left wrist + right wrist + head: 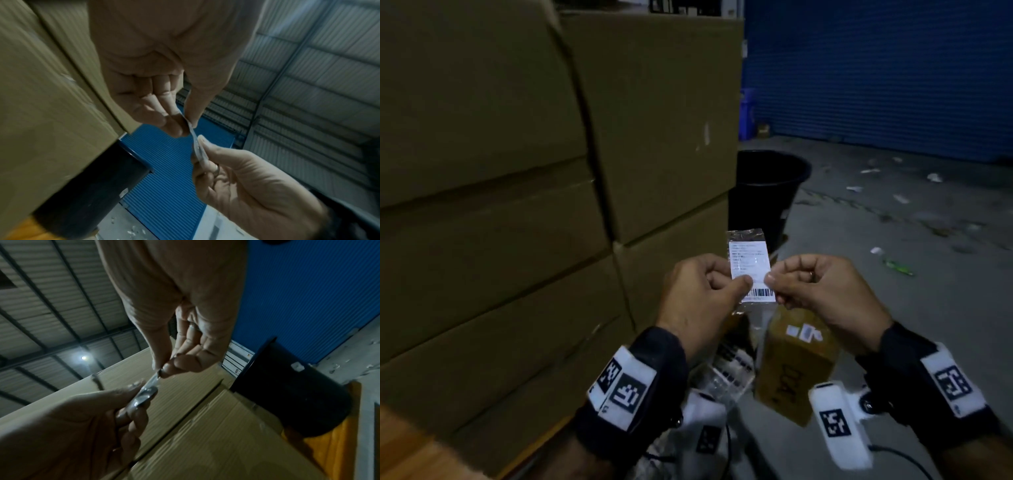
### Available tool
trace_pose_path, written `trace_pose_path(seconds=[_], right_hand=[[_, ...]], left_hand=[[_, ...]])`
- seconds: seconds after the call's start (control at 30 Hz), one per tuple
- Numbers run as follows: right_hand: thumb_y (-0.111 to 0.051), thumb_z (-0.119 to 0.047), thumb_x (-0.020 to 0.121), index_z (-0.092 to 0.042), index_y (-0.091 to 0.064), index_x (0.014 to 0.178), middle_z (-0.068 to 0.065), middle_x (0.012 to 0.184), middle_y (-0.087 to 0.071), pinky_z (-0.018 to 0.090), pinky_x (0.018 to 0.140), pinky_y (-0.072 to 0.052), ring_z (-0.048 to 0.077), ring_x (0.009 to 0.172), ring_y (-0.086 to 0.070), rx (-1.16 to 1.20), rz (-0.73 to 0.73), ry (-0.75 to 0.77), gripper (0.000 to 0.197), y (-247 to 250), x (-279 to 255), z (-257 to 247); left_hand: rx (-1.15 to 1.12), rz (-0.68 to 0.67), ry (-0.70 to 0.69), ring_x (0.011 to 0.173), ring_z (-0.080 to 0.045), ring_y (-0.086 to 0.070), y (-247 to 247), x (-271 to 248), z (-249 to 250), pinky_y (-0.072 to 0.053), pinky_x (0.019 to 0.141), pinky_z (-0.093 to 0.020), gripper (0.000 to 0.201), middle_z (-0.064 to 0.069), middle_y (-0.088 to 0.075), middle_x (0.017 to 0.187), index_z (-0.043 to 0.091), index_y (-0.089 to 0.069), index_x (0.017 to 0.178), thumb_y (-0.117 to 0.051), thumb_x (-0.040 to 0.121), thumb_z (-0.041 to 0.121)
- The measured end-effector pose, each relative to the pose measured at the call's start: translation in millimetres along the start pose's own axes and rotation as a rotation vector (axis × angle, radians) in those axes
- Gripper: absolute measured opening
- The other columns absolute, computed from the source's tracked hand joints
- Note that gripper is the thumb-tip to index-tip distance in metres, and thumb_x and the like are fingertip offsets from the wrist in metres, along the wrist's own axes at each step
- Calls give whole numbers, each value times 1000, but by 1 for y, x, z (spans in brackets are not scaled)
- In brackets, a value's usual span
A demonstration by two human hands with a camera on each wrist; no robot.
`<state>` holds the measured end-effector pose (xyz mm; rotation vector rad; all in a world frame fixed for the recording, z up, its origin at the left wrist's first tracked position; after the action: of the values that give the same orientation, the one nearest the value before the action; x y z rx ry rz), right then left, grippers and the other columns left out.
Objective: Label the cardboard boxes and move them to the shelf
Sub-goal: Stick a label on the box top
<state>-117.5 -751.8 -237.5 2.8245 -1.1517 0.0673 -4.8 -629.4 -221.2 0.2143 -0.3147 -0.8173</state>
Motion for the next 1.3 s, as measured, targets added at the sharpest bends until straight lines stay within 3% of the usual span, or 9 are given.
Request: trace_pose_path(seconds=[0.13,0.33,0.5,0.6,0.73,0.9,1.07,1.2,1.3], right_hand=[[-73,-6,78,-3,-69,86,7,65,-69,17,50,-47,10,55,-61,15,14,-1,9,49,58,-1],[-72,-1,80,-2,-68,87,3,62,-68,17,50,-46,9,52,-58,4,83,38,7,85,146,-7],[-66,4,83,-1,-65,83,-3,55,-66,14,45,-44,3,45,-55,-12,128,84,6,100,213,-23],[-68,1,83,-6,-66,79,4,66,-66,17,50,-46,6,51,-58,-39,122,74,9,107,251,-21],[-73,-3,80,-9,-69,75,7,68,-65,21,53,-45,11,55,-56,-141,87,74,9,114,298,-12],[-75,-8,78,-13,-69,70,9,63,-65,21,51,-45,12,52,-55,-308,30,113,11,116,345,-12],[-76,-10,75,-16,-68,62,5,57,-65,26,56,-49,13,51,-56,-447,-23,139,16,110,382,-9],[-76,-19,67,-18,-70,55,-2,55,-68,35,69,-57,16,58,-64,-554,-79,142,14,103,396,1],[-78,-24,73,-18,-67,54,-2,59,-68,41,76,-58,18,65,-67,-660,-118,178,22,99,398,3]], left_hand=[[10,19,18,44,-3,-53,-38,70,10,-42,51,-18,10,10,-57,48,11,-66,79,-71,85,17],[15,104,24,44,0,-56,-62,161,14,-42,43,-13,7,1,-67,62,9,-68,83,-69,86,15],[49,221,-9,68,-14,-68,-68,227,17,-57,65,-28,17,-3,-72,80,16,-62,92,-73,79,15],[37,275,-3,69,-15,-68,-72,255,13,-58,67,-29,25,-3,-71,80,21,-55,92,-72,78,11],[177,318,24,80,-20,-67,-82,292,5,-57,76,-32,13,-3,-70,84,23,-60,82,-67,80,12],[272,392,87,87,-21,-65,-86,326,-1,-50,80,-23,9,-7,-70,91,20,-67,84,-63,82,11],[365,397,199,92,-24,-66,-90,344,-7,-53,87,-29,7,-10,-70,97,17,-68,86,-64,84,12],[523,350,264,102,-27,-63,-92,344,-9,-51,87,-29,16,-12,-68,108,10,-69,101,-64,86,12],[655,269,315,110,-31,-59,-97,341,-9,-51,91,-35,26,-15,-64,116,7,-65,115,-61,90,13]])
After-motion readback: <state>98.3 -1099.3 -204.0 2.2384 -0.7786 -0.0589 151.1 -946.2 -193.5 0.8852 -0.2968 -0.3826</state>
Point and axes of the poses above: each hand's wrist, its own x-axis towards the middle knuckle, its own y-axis out of the back of the hand, z = x × y, the point moved 10 cm from there along x, towards the middle knuckle
